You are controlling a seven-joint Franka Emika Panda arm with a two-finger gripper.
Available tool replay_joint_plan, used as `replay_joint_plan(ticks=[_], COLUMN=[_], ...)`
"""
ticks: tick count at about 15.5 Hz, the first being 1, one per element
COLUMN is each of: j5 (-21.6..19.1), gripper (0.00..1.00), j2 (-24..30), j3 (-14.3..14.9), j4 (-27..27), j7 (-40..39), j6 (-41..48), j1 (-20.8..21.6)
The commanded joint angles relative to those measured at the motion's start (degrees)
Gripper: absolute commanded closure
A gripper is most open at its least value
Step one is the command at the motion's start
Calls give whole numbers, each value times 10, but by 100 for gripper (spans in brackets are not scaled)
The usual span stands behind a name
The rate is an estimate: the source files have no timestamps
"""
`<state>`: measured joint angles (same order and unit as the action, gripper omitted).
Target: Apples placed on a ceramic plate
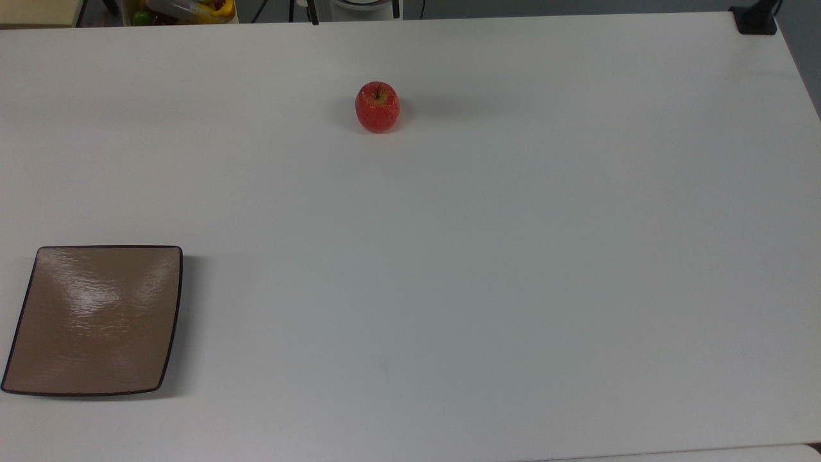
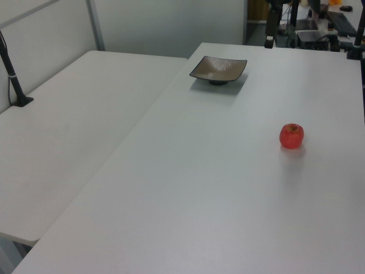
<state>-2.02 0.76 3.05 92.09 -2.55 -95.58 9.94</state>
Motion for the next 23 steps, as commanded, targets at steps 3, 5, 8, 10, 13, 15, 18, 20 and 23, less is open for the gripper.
replay_joint_plan(ticks=[3,5,8,10,13,15,18,20,23], j5=[-10,-9,-9,-9,-9,-9,-7,-7,-4], gripper=[0,0,0,0,0,0,0,0,0], j2=[5,4,4,4,4,5,7,16,30], j3=[12,11,12,12,11,10,10,9,0], j4=[12,12,12,12,17,25,46,62,103], j7=[-13,-13,-13,-13,-15,-38,-124,-133,-129], j6=[-16,-16,-16,-16,-14,-14,-8,-4,0], j1=[10,10,10,10,12,13,16,16,18])
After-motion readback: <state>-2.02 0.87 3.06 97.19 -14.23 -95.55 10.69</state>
